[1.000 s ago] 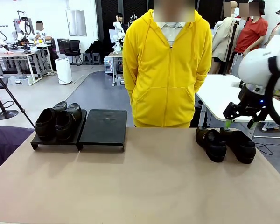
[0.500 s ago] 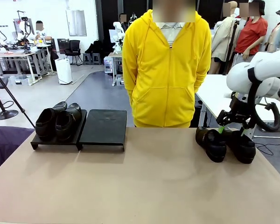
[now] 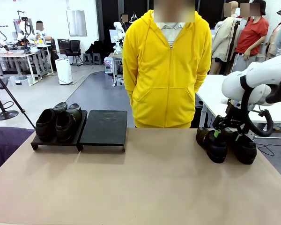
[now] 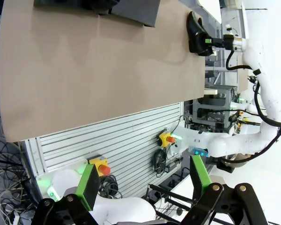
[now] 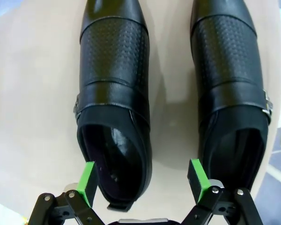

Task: Organize the shoes by placing them on the stand.
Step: Pick up one Shoe and place it in the middle of the table.

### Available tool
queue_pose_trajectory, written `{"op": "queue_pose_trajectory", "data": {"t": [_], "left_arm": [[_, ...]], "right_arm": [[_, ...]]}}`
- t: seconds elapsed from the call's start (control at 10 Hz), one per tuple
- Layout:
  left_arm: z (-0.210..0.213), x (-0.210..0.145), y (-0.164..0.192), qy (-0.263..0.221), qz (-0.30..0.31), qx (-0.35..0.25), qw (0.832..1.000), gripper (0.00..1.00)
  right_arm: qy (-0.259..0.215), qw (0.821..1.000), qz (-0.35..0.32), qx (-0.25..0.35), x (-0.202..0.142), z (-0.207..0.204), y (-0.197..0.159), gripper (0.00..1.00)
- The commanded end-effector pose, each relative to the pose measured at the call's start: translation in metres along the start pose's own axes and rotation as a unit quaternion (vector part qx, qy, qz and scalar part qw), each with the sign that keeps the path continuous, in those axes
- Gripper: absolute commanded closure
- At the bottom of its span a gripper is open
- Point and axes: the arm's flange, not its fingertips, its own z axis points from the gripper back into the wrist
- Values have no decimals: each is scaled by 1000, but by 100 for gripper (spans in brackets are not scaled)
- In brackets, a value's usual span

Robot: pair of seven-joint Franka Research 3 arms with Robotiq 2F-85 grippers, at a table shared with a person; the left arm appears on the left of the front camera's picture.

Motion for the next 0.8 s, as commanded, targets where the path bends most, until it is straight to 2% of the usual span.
{"op": "queue_pose_trajectory", "data": {"t": [0.0,0.4,0.5,0.6,0.7], "left_arm": [[0,-4,0,4,2,5,1000,0],[0,-4,0,4,2,5,1000,0],[0,-4,0,4,2,5,1000,0],[0,-4,0,4,2,5,1000,0],[0,-4,0,4,2,5,1000,0]], "right_arm": [[-7,1000,2,12,13,-2,2,0],[4,1000,14,14,22,-14,4,0],[6,1000,17,14,22,-14,3,41],[13,1000,18,17,21,-15,3,100],[14,1000,18,18,20,-15,4,100]]}}
